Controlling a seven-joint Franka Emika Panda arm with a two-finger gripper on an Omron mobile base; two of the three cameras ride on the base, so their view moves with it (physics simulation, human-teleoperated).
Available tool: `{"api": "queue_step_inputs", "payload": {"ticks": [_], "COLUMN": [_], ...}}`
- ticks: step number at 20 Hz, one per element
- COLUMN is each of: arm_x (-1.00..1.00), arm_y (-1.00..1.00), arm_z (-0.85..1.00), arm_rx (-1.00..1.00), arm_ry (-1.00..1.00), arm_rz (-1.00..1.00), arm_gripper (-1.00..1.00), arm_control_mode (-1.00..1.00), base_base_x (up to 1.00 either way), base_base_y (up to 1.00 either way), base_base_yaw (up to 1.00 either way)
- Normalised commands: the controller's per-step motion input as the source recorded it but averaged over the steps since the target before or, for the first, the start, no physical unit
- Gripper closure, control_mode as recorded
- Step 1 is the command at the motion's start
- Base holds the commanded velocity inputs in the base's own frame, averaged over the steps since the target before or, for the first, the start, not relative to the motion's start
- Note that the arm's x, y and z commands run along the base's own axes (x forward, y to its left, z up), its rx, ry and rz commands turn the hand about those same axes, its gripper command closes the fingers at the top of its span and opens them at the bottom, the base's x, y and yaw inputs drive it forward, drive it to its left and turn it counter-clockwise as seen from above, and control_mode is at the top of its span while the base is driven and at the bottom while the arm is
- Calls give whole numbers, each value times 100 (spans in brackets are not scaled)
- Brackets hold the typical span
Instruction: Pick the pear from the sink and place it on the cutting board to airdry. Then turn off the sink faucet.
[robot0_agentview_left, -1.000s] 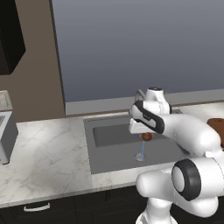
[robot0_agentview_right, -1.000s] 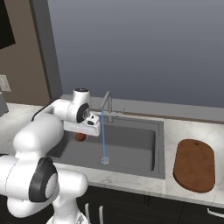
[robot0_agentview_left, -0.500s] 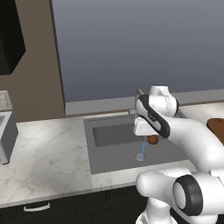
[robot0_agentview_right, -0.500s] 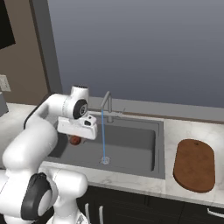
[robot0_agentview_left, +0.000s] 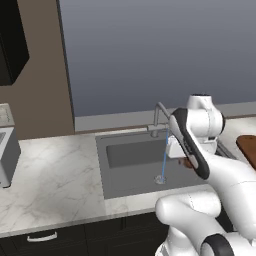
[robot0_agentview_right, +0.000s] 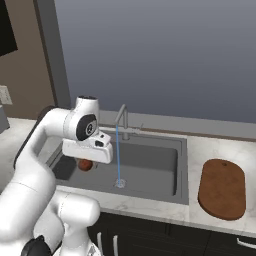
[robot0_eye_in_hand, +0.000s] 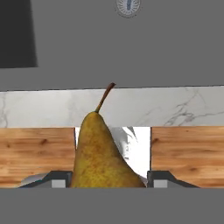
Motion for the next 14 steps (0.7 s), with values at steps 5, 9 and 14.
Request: {"api": "queue_step_inputs", "payload": {"ticks": [5, 9, 14], "arm_x": [-57, -46, -28], "arm_y": [-60, -71, -64], "arm_z": [28, 32, 34], "arm_rx": [-3, 0, 0], "arm_ry": [-9, -3, -4], "arm_rz": [0, 0, 0], "arm_gripper": [100, 100, 100], "arm_control_mode": [-100, -100, -100], "base_base_x": [0, 0, 0], "base_base_y": [0, 0, 0], "base_base_yaw": [0, 0, 0]}}
